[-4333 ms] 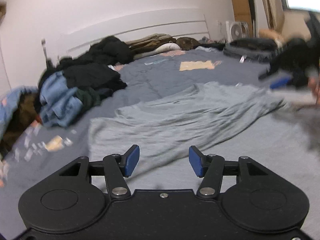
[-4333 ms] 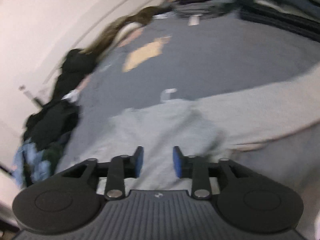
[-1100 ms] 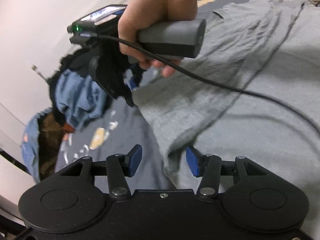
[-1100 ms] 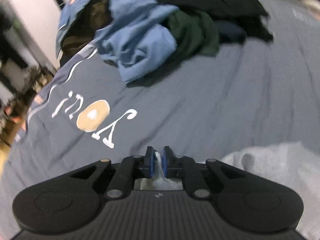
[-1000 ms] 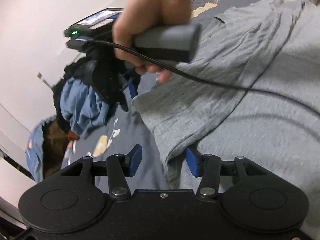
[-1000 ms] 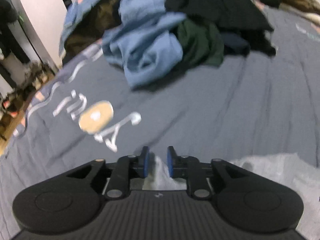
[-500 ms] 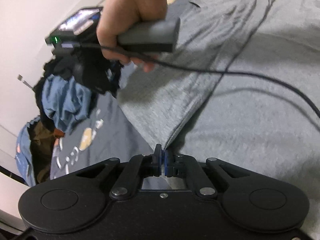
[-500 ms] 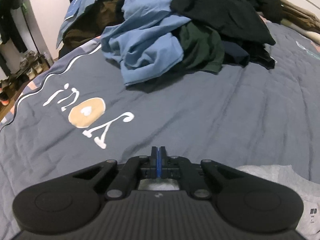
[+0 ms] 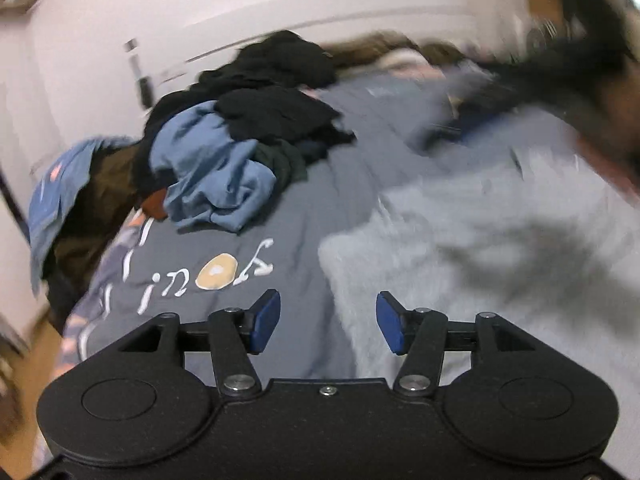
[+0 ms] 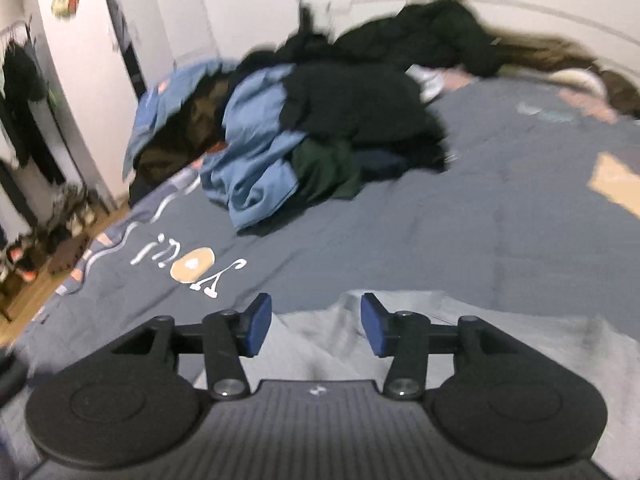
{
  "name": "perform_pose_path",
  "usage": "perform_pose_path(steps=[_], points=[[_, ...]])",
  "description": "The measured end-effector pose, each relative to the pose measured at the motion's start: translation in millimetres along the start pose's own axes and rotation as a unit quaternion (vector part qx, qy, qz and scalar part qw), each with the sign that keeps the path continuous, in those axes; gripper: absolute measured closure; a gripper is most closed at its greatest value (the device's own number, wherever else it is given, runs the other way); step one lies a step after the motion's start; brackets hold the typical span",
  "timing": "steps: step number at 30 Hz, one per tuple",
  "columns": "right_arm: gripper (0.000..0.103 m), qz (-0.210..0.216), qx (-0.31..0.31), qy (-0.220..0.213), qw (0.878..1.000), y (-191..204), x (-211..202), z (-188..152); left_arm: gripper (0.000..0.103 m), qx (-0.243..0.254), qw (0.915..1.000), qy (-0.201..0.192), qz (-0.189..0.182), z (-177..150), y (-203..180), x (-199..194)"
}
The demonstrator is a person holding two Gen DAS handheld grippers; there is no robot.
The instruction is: Fold clothes
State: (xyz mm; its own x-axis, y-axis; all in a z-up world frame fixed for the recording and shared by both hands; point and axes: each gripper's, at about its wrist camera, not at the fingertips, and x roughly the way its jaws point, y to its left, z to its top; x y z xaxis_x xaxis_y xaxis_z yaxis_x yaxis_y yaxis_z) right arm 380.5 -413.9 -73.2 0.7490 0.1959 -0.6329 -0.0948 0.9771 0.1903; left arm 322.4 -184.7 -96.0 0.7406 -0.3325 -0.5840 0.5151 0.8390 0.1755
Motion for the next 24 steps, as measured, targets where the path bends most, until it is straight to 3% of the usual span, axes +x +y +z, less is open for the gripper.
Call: perform_pose_path(steps=[5,13,20,22,24], points=[[0.04,-0.056,0.058,-0.063,0.995,-30.5,-100.2,-46.5,0.049,-0.07,0.9972,-0.009,-0.026,14.5,-7.1,-3.6],[0.031,-0.14,0.145,-0.11,0.973,-72.5,-193.4,-132.1,0.049,-0.12,0.9904,-0.002,-0.069,22.7,-38.4,-8.2],[0.03,-0.244,0.251,-0.138,0.926,-150.5,-251.2,-200.7,0.048,-0.111,0.9893,-0.009,-0.094,26.1,-71.4,-15.3],[0.03,-0.275,0.279,-0.152,0.907,-184.0,-273.5,-221.8,0.048,-0.107,0.9889,-0.01,-0.103,26.2,-83.0,-17.4],[0.03,-0.317,0.309,-0.173,0.88,-215.6,-303.1,-243.7,0.047,-0.102,0.9885,-0.009,-0.111,26.1,-95.2,-19.2]])
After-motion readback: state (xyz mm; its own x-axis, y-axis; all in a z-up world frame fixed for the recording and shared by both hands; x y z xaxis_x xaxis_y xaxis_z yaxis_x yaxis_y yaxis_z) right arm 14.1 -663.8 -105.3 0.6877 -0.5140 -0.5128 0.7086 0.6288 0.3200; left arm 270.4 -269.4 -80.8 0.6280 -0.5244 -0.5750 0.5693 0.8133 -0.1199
